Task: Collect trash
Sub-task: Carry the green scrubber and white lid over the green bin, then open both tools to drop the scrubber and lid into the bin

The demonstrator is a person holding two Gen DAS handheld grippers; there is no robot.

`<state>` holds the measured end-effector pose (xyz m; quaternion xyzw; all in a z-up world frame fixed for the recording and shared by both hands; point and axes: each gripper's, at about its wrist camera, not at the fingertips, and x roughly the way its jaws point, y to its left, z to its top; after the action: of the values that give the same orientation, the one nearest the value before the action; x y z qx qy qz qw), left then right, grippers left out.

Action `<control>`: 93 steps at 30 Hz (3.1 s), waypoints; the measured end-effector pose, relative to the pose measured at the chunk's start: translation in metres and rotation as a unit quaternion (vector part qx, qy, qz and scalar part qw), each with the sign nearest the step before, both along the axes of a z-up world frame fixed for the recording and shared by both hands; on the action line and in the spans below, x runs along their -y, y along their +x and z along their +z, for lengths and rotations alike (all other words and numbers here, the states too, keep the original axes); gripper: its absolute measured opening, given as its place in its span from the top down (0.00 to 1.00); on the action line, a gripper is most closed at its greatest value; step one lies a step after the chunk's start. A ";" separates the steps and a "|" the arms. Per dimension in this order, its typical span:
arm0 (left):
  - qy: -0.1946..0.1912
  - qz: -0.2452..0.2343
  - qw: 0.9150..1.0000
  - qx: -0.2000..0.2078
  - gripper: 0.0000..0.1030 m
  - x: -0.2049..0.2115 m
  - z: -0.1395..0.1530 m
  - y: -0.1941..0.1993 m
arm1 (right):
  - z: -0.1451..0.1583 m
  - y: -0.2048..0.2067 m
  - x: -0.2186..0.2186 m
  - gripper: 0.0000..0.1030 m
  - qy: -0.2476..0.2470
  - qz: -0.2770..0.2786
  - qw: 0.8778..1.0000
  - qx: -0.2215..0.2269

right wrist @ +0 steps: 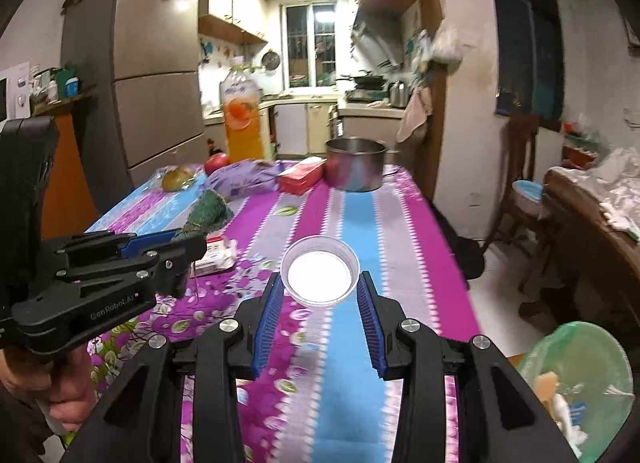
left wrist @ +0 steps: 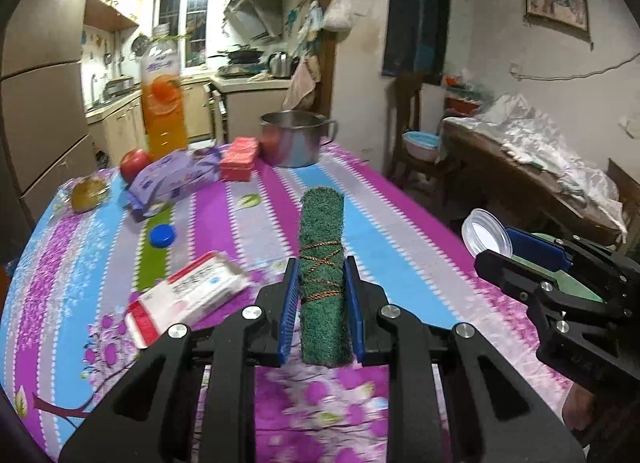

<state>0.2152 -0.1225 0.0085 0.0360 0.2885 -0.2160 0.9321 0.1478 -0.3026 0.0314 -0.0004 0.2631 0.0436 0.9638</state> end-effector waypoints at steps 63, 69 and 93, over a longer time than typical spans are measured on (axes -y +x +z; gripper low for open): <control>0.138 -0.255 0.946 -0.148 0.80 0.362 -0.066 -0.035 | -0.067 -0.081 0.354 0.61 0.060 -0.187 0.952 -0.237; 0.140 -0.254 0.946 -0.145 0.80 0.365 -0.065 -0.039 | -0.067 -0.081 0.354 0.61 0.061 -0.187 0.952 -0.237; 0.134 -0.241 0.952 -0.130 0.26 0.364 -0.065 -0.036 | -0.075 -0.083 0.363 0.49 0.056 -0.201 0.952 -0.223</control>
<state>0.1796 -0.4869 -0.0563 0.2005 0.4162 -0.3961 0.7935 0.0652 -0.6661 -0.0441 0.1163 0.4632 -0.1369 0.8679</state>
